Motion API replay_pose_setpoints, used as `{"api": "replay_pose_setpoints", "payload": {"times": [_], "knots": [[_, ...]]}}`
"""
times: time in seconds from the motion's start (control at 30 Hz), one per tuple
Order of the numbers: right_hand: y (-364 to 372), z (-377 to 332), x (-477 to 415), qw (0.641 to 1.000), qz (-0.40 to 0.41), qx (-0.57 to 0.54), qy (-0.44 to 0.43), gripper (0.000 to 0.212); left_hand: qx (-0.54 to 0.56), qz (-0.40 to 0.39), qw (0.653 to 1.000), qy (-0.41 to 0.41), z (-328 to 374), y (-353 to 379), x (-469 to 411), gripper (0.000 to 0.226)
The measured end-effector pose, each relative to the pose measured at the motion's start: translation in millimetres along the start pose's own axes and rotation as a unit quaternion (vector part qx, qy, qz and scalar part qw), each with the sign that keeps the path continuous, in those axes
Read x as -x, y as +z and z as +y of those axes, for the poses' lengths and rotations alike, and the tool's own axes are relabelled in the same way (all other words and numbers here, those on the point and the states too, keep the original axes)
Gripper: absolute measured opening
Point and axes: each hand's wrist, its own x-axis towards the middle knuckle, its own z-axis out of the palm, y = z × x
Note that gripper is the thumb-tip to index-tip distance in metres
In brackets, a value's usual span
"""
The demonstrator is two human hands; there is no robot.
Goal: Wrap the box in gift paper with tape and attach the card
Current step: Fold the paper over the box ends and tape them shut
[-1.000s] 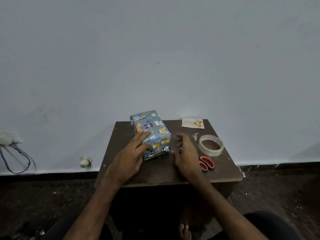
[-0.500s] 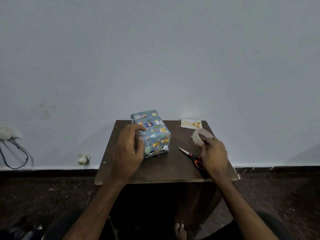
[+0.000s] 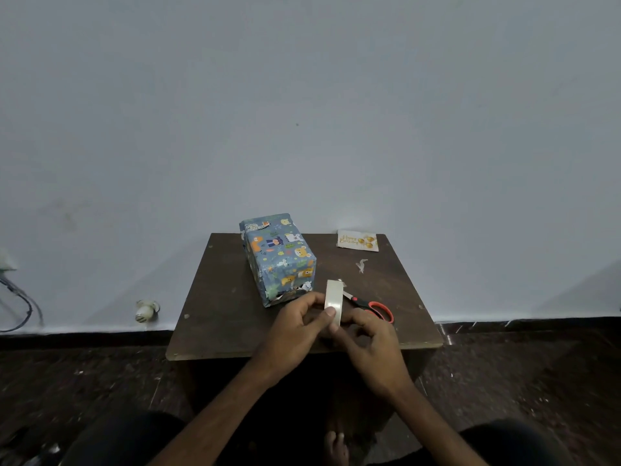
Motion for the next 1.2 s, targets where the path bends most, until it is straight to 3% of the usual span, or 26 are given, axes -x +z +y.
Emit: {"api": "replay_pose_setpoints", "payload": {"times": [0.13,0.17,0.3,0.4,0.57,0.8,1.07,1.2], "knots": [[-14,1,-9,0.996,0.082,-0.007,-0.020,0.008,-0.037,-0.010,0.999,-0.004,-5,-4,1,0.014],[-15,2,-11,0.995,0.101,-0.021,-0.014,0.012,-0.040,-0.016,0.999,-0.008,-6,-5,1,0.015],[-15,6,-17,0.994,0.094,-0.062,0.010,0.022,-0.051,-0.037,0.998,-0.008,-4,-4,3,0.021],[-13,10,-20,0.992,0.100,-0.066,0.037,0.015,-0.057,-0.050,0.997,-0.004,-2,-1,4,0.025],[-17,11,-24,0.987,0.112,-0.086,0.080,0.003,-0.174,-0.035,0.983,0.043,-1,0,2,0.008],[-17,11,-20,0.994,0.068,-0.020,0.078,0.006,-0.359,-0.014,0.930,0.071,6,3,7,0.032],[-12,11,-22,0.992,-0.030,0.103,0.062,0.018,-0.364,-0.015,0.931,0.022,6,4,6,0.036],[-19,12,-27,0.994,-0.023,0.062,0.086,0.026,-0.365,-0.056,0.929,-0.005,11,-3,5,0.019]]}}
